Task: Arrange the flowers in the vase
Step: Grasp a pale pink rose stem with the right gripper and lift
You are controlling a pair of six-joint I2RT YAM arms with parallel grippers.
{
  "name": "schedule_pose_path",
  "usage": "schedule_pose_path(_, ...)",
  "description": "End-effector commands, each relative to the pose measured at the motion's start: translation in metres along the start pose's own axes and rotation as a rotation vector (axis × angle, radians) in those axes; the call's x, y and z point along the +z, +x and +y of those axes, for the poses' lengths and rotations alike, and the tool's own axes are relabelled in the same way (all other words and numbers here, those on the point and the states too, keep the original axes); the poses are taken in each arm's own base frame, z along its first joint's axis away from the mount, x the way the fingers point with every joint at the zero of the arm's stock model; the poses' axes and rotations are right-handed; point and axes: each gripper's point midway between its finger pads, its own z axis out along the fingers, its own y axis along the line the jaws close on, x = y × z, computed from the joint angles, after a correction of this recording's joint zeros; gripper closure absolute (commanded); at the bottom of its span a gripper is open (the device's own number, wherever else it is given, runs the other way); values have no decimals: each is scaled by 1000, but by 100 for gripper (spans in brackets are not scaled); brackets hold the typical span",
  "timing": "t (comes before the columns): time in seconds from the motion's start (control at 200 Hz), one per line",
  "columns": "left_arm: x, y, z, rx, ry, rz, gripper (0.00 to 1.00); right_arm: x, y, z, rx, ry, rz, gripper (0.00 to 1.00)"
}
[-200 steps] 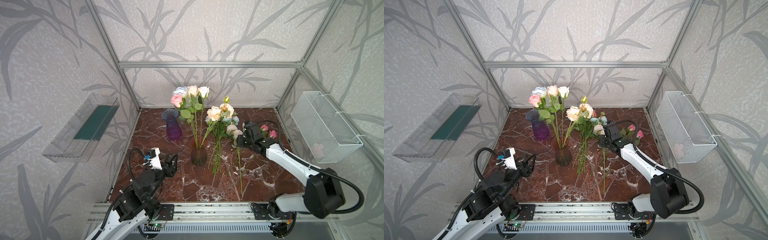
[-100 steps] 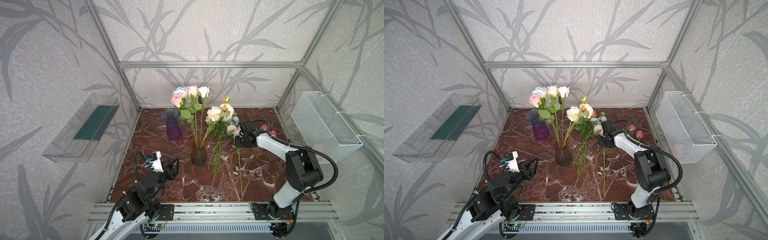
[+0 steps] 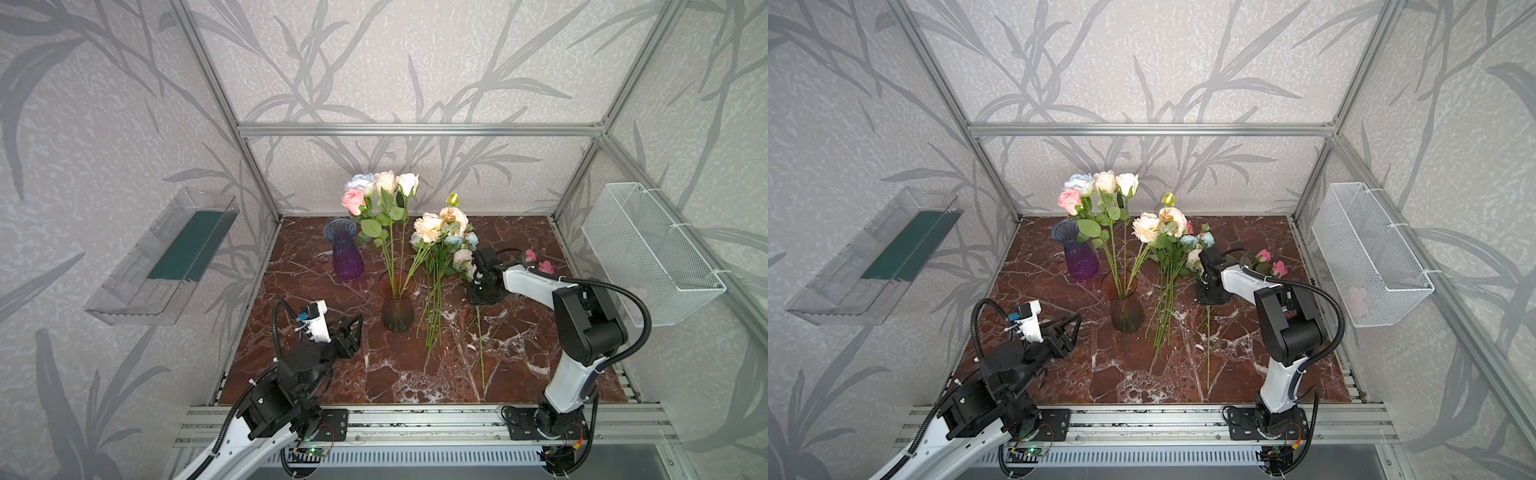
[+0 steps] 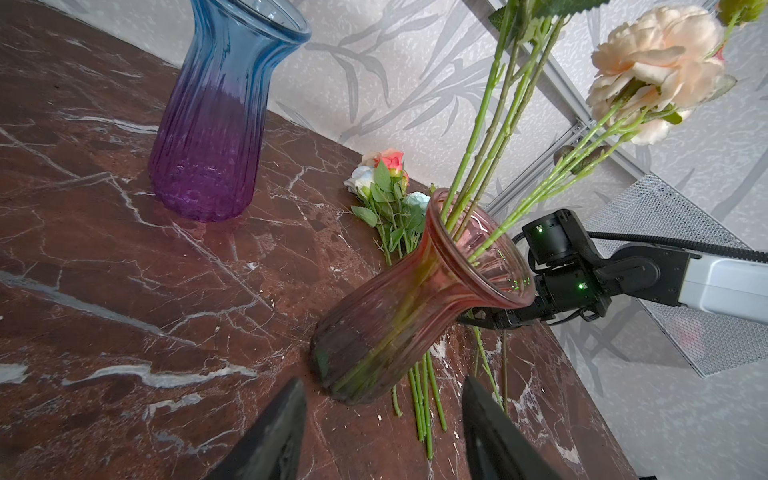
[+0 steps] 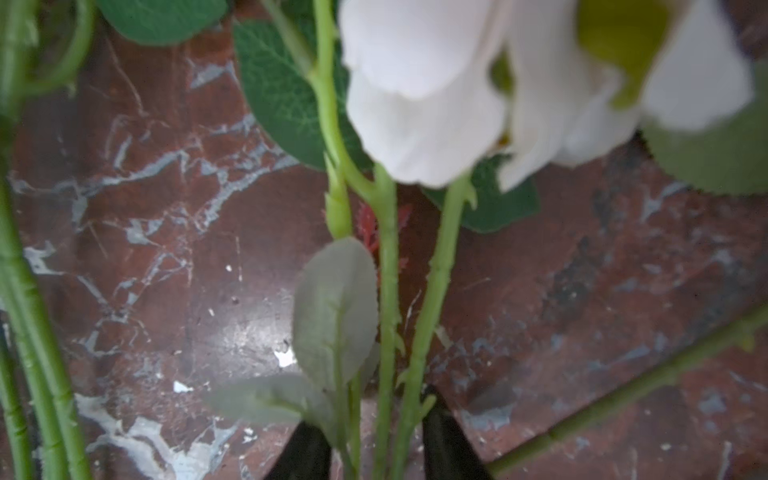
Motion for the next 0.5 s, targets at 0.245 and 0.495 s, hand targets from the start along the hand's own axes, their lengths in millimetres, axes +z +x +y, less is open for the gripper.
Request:
schedule_pose_path(0.245, -2, -6, 0, 8, -9, -20, 38, -12, -11, 9, 21, -51, -40, 91)
schedule_pose_path(0.495, -3, -10, -2, 12, -6, -29, 38, -80, -45, 54, 97, -371, -367, 94)
